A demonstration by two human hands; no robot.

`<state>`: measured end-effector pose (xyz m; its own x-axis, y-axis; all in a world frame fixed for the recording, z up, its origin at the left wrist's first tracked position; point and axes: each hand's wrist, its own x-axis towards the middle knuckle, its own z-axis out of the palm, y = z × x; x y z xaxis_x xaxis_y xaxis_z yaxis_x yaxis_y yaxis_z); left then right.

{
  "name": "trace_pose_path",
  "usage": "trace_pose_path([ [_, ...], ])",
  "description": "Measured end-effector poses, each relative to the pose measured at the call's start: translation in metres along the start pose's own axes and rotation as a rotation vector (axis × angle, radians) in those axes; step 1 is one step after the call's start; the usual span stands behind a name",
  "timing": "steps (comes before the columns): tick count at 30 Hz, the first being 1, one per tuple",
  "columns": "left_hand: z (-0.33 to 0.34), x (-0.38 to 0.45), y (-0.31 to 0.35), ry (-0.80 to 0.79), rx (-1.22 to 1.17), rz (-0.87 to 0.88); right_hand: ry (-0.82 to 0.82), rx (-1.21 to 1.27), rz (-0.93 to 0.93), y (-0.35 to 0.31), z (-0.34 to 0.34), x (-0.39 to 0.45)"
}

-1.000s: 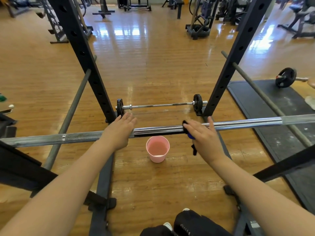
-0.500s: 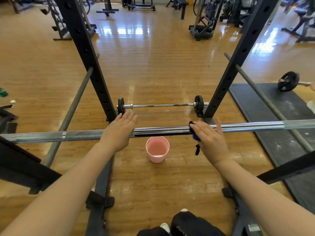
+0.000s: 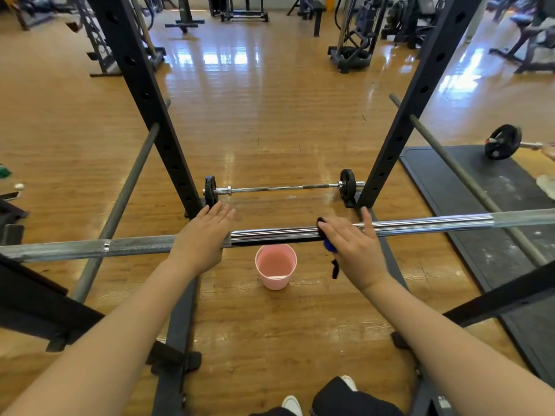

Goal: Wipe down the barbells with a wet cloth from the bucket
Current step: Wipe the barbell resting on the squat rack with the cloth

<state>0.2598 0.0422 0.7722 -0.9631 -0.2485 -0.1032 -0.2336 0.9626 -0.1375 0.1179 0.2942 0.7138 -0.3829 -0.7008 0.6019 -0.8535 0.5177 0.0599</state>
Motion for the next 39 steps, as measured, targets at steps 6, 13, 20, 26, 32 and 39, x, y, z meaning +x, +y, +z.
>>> trace_pose_path([
  [6,0.000,0.002,0.002,0.011,-0.012,-0.018,0.044,-0.056,0.319,0.049,-0.022,-0.028],
  [13,0.003,0.002,0.001,0.015,0.005,-0.027,0.101,0.045,0.108,-0.017,0.009,0.004],
  [20,0.005,0.002,0.000,0.030,0.022,-0.015,0.063,0.022,0.057,0.030,-0.001,-0.010],
  [26,0.012,0.003,-0.003,0.099,-0.034,-0.007,0.122,-0.001,0.123,0.079,-0.012,-0.032],
  [32,0.018,0.004,-0.001,0.136,0.009,-0.043,0.099,-0.074,0.171,0.136,-0.029,-0.053],
  [39,0.021,0.005,0.006,0.181,0.001,-0.125,0.034,-0.104,0.307,0.181,-0.047,-0.074],
])
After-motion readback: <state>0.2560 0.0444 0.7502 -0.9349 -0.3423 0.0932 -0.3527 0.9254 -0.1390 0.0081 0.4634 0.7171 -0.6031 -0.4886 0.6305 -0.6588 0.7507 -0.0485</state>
